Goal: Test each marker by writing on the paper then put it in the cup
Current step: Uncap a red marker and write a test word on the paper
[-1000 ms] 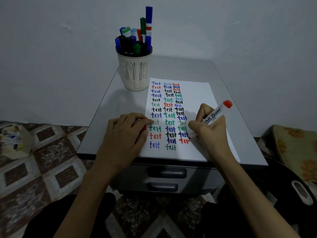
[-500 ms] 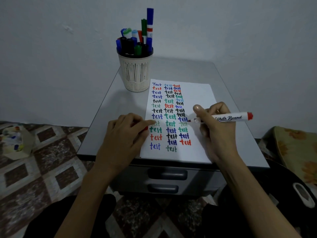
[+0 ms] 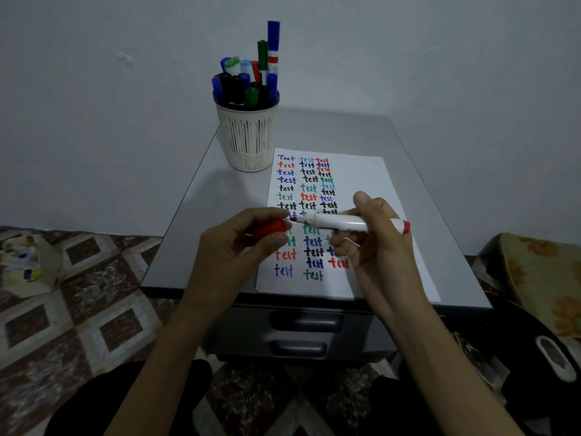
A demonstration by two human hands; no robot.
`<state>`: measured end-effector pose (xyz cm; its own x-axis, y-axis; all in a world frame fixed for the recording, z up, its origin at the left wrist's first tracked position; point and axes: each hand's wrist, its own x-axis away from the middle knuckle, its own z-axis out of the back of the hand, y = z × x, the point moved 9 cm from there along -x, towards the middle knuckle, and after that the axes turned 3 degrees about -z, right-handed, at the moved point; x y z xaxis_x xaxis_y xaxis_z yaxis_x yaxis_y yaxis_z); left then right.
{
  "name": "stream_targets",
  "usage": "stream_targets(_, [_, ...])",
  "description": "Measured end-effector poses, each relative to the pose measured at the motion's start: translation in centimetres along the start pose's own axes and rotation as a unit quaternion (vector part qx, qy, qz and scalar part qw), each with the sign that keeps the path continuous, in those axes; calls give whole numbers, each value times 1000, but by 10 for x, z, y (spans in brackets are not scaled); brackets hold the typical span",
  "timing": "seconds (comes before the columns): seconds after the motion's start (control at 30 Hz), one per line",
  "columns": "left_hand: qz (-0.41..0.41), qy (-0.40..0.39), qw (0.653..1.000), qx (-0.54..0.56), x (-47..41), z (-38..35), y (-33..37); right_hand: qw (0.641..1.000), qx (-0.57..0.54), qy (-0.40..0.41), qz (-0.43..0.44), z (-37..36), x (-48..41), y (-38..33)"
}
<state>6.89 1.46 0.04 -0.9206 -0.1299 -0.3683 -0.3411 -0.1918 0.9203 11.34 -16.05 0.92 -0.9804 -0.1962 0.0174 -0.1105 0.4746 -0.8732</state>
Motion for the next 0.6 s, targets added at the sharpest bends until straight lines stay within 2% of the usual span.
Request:
stream_targets(0.23, [11, 4, 997, 78, 2, -11, 8, 1000, -9, 2, -12, -2, 4, 8])
stream_targets(0.47, [10, -13, 998, 66, 3, -14, 7, 1000, 17, -9, 1, -4, 3, 8])
stream_targets(0.6, [1, -34, 999, 39, 3, -15, 6, 996, 80, -41, 13, -10, 3, 7])
